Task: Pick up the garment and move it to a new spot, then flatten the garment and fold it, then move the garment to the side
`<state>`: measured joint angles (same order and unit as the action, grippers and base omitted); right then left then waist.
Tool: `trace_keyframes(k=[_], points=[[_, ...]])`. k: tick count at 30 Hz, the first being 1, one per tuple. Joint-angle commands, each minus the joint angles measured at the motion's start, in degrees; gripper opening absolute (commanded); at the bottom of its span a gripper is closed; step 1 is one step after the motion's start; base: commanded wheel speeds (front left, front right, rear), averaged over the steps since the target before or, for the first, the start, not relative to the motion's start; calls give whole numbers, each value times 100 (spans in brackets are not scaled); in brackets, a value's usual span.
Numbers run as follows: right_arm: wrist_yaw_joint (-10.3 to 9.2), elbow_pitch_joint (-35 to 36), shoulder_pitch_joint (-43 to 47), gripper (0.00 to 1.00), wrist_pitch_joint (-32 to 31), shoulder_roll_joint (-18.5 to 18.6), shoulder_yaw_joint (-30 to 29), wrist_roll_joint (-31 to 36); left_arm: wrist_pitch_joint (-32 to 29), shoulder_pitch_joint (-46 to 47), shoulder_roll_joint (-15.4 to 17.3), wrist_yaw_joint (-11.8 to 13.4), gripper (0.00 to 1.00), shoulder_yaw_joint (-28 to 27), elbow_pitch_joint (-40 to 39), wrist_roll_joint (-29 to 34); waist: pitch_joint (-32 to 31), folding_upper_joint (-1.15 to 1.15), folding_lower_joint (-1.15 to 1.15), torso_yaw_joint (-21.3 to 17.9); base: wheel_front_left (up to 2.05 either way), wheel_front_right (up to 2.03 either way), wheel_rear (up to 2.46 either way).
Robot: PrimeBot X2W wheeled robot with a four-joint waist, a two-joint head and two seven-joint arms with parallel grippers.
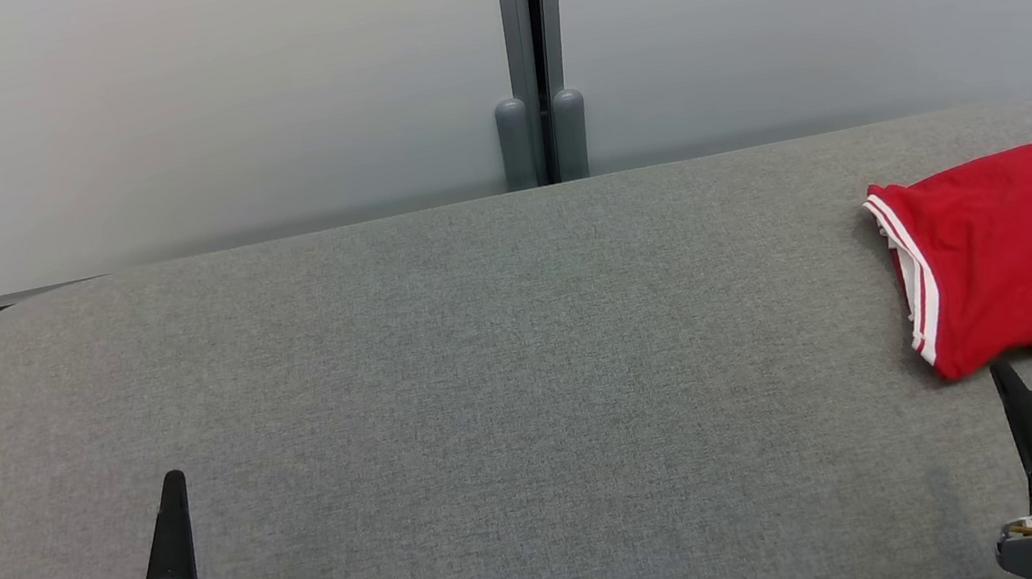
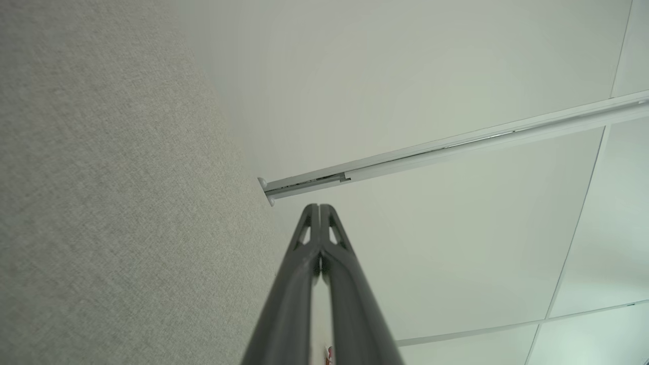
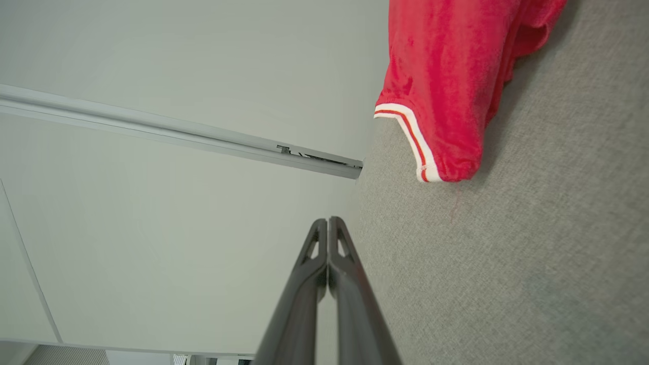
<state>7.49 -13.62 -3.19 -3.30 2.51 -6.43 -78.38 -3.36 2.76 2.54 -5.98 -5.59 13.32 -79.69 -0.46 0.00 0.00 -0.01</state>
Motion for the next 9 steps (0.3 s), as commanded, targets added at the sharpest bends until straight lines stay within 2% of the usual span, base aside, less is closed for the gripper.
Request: trace_keyframes(k=[1, 9], points=[[1, 13, -118, 0, -46, 56, -11, -169, -34, 141, 37, -35, 0, -35, -8, -164, 4, 0, 0, 0, 0, 0, 0], [1, -3, -170, 0, -133, 57, -13, -505, -119, 202, 41, -74, 0, -54, 15, -474, 19, 0, 0, 1, 0, 0, 0]])
